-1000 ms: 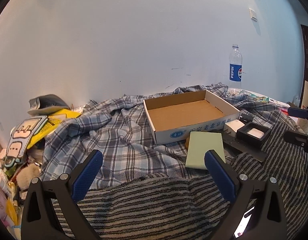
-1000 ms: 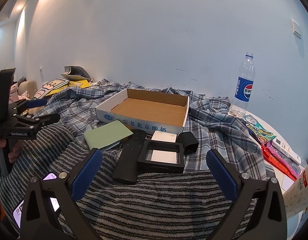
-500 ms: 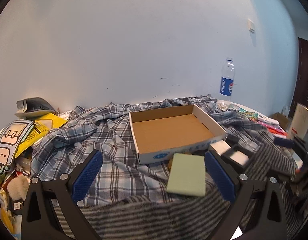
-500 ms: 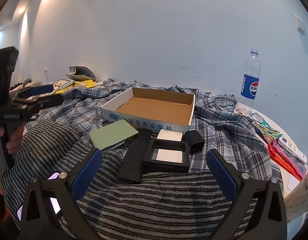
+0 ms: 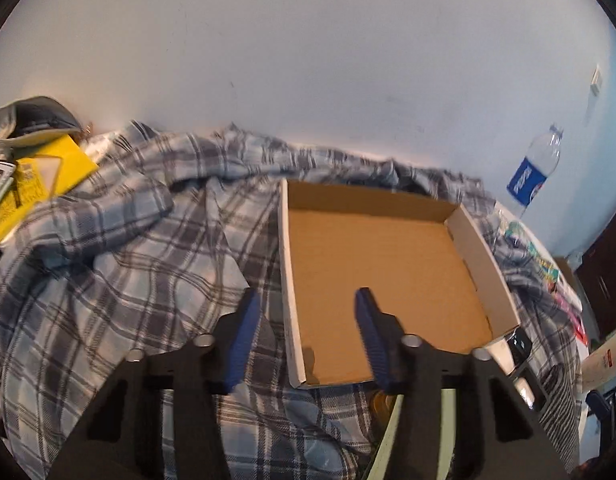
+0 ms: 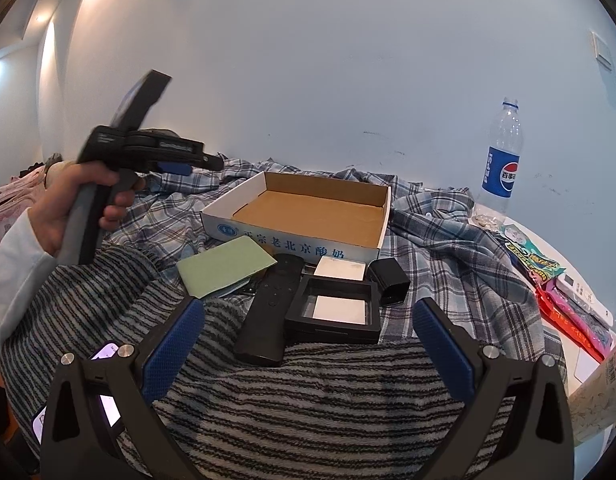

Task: Organize rigid objects
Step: 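Move the left gripper forward and clamp the cardboard box wall, then reach the right gripper to the black square frame and grasp it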

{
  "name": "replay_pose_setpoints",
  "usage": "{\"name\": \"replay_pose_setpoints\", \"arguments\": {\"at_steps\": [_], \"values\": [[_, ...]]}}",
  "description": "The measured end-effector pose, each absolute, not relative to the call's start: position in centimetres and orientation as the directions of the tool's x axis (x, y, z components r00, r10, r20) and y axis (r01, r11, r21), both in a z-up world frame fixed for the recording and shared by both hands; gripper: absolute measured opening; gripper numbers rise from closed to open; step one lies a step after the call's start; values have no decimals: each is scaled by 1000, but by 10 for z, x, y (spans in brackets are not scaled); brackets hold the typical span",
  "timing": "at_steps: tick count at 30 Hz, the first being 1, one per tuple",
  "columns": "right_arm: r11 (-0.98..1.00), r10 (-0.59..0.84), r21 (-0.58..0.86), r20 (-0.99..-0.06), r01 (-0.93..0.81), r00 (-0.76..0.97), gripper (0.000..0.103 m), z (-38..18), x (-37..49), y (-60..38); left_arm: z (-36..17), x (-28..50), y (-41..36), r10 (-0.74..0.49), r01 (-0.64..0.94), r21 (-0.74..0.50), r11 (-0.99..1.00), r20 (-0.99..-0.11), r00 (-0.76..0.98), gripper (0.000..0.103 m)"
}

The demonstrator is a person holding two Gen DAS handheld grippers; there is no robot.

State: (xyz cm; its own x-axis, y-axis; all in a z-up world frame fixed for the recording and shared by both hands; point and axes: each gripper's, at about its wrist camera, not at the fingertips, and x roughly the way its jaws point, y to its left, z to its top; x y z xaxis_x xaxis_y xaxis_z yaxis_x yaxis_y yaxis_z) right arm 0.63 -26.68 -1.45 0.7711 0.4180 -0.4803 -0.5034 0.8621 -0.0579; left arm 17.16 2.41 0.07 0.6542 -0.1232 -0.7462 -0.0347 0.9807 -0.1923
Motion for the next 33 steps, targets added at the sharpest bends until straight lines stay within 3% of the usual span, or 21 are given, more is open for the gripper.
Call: {"name": "replay_pose_setpoints", "arguments": {"at_steps": [4, 16, 18, 21, 26, 33], "values": [[861, 417, -61, -482, -504, 770, 103, -15, 8, -266, -13, 187, 14, -58, -28, -94, 995, -793, 606, 39], [863, 435, -23, -478, -505, 763, 103, -15, 9, -272, -39, 197, 14, -43, -55, -88, 995, -832, 553, 36], [864, 434, -20, -478, -504, 763, 103, -15, 9, -272, -42, 198, 13, -30, -55, -72, 996, -835, 550, 18], [864, 435, -21, -475, -504, 765, 103, -15, 8, -272, -48, 198, 8, 18, -65, -22, 998, -836, 549, 11], [864, 432, -32, -468, -503, 771, 103, -14, 5, -270, -49, 197, -2, 78, -57, 56, 997, -830, 553, 10], [865, 430, -22, -483, -501, 763, 103, -15, 8, -270, -51, 199, 0, 77, -54, 57, 997, -831, 550, 10]]}}
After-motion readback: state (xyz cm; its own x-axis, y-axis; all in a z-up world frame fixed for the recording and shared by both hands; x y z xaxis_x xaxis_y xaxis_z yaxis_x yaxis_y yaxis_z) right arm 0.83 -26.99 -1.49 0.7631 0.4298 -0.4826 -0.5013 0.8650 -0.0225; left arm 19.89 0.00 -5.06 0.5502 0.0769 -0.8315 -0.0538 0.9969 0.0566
